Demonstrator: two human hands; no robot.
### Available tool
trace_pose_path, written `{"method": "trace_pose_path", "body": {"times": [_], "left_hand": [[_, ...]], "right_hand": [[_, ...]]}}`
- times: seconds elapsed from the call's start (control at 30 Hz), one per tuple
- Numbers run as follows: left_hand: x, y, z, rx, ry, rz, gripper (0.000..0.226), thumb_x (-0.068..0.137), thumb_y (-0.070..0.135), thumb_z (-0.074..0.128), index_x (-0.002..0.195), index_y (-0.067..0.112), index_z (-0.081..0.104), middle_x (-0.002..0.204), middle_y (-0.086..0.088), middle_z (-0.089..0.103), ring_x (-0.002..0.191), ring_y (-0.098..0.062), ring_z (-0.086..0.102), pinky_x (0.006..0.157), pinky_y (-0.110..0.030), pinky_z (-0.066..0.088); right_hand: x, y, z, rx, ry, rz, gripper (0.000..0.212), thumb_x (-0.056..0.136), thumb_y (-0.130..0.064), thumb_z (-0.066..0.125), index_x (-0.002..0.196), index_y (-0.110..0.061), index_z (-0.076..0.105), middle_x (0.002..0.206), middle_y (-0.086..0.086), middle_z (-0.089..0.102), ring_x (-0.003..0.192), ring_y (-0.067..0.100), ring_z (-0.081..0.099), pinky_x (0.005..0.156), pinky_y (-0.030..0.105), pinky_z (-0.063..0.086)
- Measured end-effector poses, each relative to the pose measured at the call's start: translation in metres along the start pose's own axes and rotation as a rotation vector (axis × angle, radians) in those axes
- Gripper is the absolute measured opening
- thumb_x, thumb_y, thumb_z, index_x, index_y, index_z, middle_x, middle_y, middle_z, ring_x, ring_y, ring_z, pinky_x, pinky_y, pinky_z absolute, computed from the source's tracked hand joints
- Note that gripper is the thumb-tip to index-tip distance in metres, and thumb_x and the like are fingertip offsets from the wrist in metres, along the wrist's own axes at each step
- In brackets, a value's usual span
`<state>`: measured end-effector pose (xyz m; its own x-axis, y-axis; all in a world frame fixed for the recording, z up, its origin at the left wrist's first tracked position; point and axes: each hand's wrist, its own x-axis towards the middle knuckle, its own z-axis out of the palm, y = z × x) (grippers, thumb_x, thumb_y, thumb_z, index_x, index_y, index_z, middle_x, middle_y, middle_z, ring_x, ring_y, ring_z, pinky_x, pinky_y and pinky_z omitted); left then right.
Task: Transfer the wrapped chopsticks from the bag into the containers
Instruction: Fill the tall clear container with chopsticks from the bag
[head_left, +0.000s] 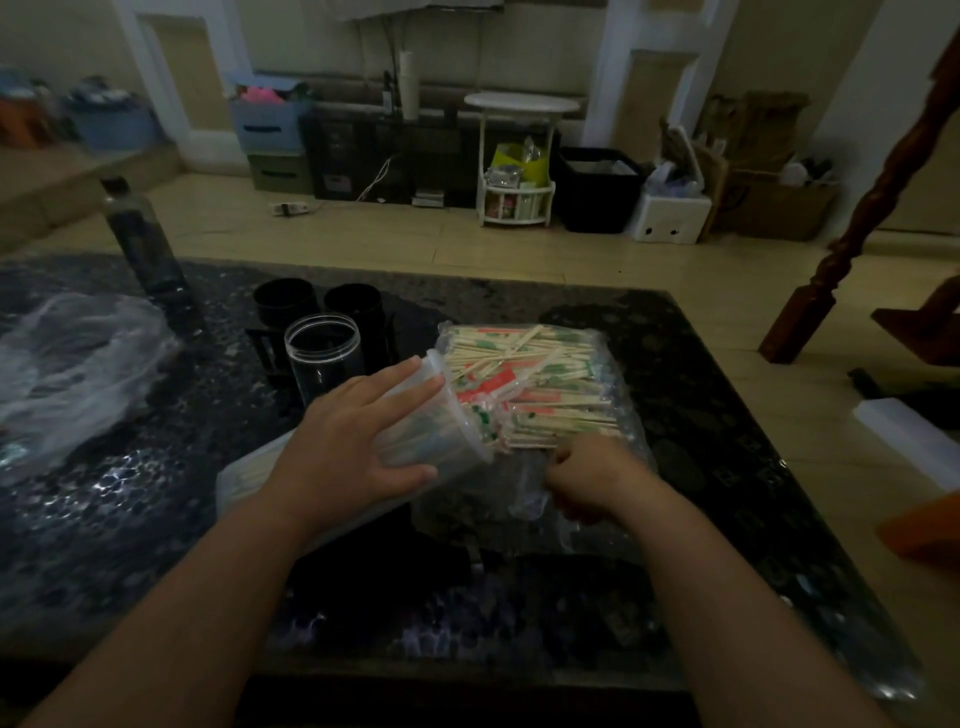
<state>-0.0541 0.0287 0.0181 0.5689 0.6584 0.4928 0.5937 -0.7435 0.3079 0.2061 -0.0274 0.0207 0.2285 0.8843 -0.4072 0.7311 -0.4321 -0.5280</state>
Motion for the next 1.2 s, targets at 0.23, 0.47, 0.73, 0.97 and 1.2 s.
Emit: {"method": "trace_pose_path", "body": {"times": [0.23, 0.47, 0.73, 0.97, 1.2], "left_hand": [[0.001, -0.001, 0.0, 0.007, 0.006, -0.011, 0.084, 0.067, 0.065, 0.061, 0.143, 0.043, 0.035, 0.153, 0.014, 0.033, 0.129, -0.014, 0.044, 0.102, -0.029, 0.031], [0.004, -0.003, 0.0, -0.046, 0.051, -0.024, 0.085, 0.067, 0.063, 0.065, 0.144, 0.042, 0.034, 0.153, 0.011, 0.035, 0.134, -0.012, 0.042, 0.108, -0.036, 0.036], [0.005, -0.004, -0.001, -0.041, 0.041, -0.052, 0.086, 0.066, 0.066, 0.063, 0.143, 0.044, 0.035, 0.152, 0.015, 0.033, 0.134, -0.004, 0.036, 0.107, -0.03, 0.031], [0.006, -0.005, 0.0, -0.053, 0.046, -0.047, 0.085, 0.067, 0.066, 0.063, 0.143, 0.043, 0.037, 0.152, 0.016, 0.033, 0.135, -0.004, 0.036, 0.107, -0.033, 0.033], [0.007, -0.005, 0.004, -0.093, 0.039, -0.033, 0.085, 0.066, 0.063, 0.066, 0.143, 0.043, 0.037, 0.152, 0.014, 0.036, 0.134, -0.01, 0.042, 0.108, -0.04, 0.038]], "right_hand": [[0.007, 0.007, 0.032, -0.322, -0.11, 0.039, 0.042, 0.098, -0.035, 0.053, 0.131, -0.01, 0.06, 0.134, 0.015, 0.058, 0.12, 0.029, 0.056, 0.096, 0.031, 0.044], [0.032, 0.017, 0.063, -0.008, 0.132, -0.202, 0.016, 0.096, -0.029, 0.055, 0.101, -0.02, 0.068, 0.105, 0.005, 0.067, 0.102, 0.022, 0.062, 0.089, 0.032, 0.047], [0.044, 0.003, 0.057, -0.326, 0.215, -0.309, 0.039, 0.086, -0.028, 0.059, 0.125, -0.024, 0.059, 0.133, 0.006, 0.056, 0.121, 0.03, 0.052, 0.1, 0.037, 0.04], [0.056, -0.002, 0.059, -0.404, 0.126, -0.218, 0.035, 0.094, -0.022, 0.055, 0.127, -0.011, 0.059, 0.129, 0.015, 0.059, 0.118, 0.032, 0.055, 0.097, 0.036, 0.044], [0.067, -0.011, 0.054, -0.566, 0.066, -0.177, 0.04, 0.096, -0.022, 0.049, 0.134, -0.011, 0.055, 0.142, 0.016, 0.049, 0.129, 0.034, 0.048, 0.107, 0.044, 0.037]]}}
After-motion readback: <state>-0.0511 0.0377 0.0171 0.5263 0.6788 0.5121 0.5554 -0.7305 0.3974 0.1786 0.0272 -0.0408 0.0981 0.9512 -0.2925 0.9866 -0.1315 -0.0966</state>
